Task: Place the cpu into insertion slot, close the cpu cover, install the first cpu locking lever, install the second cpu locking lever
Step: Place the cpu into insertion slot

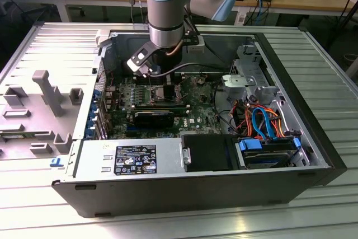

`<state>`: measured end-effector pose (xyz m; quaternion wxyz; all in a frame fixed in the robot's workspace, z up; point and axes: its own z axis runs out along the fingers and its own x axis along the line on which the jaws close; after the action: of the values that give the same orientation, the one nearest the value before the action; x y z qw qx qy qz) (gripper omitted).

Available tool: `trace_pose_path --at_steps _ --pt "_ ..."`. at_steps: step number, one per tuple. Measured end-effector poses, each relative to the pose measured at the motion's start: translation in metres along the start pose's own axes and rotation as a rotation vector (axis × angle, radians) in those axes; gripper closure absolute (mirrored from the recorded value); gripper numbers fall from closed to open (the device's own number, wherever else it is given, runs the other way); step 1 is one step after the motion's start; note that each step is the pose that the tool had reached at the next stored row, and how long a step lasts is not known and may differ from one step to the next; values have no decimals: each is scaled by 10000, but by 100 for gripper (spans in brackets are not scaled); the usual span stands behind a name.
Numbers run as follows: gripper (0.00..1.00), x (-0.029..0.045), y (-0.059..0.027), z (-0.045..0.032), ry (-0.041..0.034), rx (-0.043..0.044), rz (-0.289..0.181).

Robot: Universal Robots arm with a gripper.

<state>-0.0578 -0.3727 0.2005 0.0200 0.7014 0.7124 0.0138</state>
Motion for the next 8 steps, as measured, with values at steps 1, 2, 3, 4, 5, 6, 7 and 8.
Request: trace_pose_path --at_steps 1,2,3,4,5,6,7,8 --pt "46 0 0 0 -5 1 -74" --pt "46 0 1 -1 -18 0 -106" --pt "46 1 2 -6 -46 -2 -110" --pt "46 0 2 -11 -79 0 -112" --pt "46 0 1 -16 -105 1 -111" --pt "46 0 1 -16 -108 2 -126" --pt "46 -1 1 -17 -111 4 -132" --pt "46 1 3 -11 -107 4 -131"
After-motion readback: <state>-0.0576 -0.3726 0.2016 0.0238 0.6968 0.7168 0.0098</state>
